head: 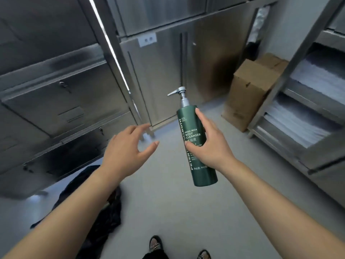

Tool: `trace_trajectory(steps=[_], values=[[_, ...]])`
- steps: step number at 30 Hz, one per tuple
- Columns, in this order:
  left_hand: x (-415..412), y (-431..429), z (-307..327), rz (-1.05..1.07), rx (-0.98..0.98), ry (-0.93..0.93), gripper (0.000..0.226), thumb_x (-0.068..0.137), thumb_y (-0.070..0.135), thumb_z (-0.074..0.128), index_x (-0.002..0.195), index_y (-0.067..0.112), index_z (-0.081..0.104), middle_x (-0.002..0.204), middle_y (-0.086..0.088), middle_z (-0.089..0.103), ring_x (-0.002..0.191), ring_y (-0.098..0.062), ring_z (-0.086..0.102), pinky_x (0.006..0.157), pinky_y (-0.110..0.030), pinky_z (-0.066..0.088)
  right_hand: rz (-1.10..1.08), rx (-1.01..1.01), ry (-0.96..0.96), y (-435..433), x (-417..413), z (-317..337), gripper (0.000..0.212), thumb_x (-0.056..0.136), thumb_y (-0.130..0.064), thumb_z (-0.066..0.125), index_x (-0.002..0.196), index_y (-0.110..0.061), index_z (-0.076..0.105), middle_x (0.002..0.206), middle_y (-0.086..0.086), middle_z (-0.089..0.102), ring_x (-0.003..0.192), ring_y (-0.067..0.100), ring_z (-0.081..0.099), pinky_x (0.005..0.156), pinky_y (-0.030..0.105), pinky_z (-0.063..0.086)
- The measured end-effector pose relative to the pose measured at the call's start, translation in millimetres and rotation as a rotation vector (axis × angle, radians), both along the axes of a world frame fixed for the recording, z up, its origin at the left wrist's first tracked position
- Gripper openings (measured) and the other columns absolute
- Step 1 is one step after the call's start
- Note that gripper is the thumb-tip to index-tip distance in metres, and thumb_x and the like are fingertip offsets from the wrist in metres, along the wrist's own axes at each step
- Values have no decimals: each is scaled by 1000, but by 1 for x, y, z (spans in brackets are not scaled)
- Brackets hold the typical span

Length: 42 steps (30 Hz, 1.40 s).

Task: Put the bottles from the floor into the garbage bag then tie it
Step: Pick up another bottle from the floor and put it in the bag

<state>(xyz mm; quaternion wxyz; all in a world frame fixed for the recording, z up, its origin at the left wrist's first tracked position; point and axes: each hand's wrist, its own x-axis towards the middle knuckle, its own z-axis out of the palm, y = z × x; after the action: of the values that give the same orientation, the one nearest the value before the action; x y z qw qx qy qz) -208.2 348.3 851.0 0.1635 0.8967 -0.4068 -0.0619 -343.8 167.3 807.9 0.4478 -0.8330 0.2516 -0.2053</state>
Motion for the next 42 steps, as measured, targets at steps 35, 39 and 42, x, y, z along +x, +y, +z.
trace_trajectory(steps=[35,39,42], values=[[277,320,-41,1311,41,51,67,83,65,39,140,30,37,136,0,49,119,-23,52,89,-36,44,1366,-94,92,313,538,-22,91,68,-37,67,143,-44,16,142,-17,32,116,-8,34,90,15,28],[292,320,-52,1463,-20,64,67,83,65,39,140,29,37,137,1,49,119,-21,51,91,-34,42,1497,-108,140,330,583,-31,91,69,-34,69,143,-44,16,144,-16,32,116,-6,37,89,13,30],[289,327,-70,1552,-7,106,66,84,64,39,140,28,38,137,2,49,121,-20,49,92,-34,42,1581,-129,184,348,599,-46,91,71,-31,70,143,-43,16,145,-15,32,111,-11,39,88,7,30]])
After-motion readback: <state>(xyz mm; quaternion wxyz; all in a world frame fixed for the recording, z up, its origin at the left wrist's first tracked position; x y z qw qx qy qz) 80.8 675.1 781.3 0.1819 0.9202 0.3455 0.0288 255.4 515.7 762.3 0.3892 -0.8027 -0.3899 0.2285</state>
